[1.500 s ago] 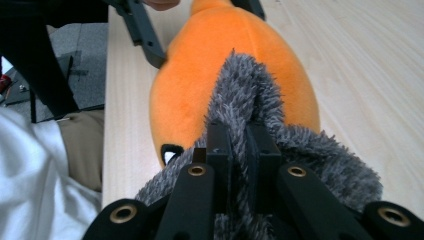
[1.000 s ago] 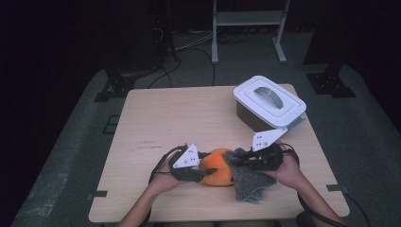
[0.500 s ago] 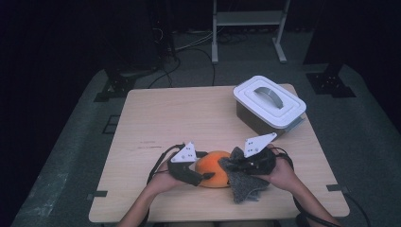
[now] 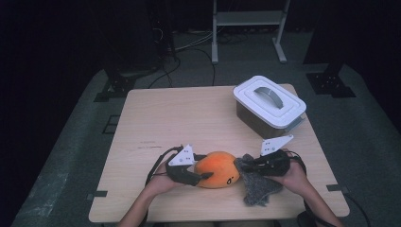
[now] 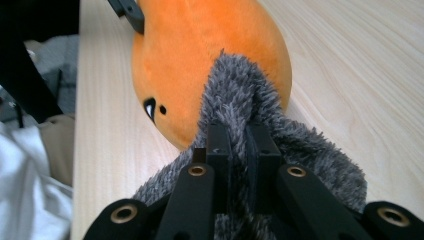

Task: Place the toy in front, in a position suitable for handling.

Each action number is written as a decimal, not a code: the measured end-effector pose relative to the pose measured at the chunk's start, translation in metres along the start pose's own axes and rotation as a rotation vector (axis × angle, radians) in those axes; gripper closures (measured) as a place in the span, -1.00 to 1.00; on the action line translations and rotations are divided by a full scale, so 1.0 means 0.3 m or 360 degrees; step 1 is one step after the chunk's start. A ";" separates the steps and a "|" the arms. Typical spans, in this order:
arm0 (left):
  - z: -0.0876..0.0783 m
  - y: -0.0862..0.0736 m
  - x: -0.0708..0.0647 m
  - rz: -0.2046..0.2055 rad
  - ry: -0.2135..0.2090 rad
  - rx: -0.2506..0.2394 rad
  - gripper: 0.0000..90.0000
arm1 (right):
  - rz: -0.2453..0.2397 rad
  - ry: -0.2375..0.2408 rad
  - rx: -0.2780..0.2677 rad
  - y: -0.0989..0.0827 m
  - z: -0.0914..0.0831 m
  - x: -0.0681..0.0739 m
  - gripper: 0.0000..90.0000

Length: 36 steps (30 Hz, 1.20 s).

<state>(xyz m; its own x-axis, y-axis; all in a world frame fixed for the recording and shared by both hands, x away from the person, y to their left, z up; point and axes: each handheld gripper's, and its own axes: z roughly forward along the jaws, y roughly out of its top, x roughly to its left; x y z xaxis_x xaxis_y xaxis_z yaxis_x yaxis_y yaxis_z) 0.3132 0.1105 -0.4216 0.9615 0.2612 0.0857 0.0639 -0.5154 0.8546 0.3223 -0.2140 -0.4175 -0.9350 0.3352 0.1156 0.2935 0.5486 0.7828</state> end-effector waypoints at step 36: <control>0.022 0.019 -0.043 0.0081 0.0063 0.0005 -0.23 | -0.0198 0.0024 -0.0054 0.187 -0.001 0.072 0.82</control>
<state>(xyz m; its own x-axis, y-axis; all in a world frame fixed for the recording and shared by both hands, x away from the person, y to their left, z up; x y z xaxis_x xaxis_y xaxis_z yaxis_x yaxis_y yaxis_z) 0.3029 0.0987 -0.4212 0.9522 0.2667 0.1490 0.0162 -0.5312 0.8471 0.3185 -0.1761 -0.3709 -0.9668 0.2542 0.0254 0.1683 0.5588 0.8120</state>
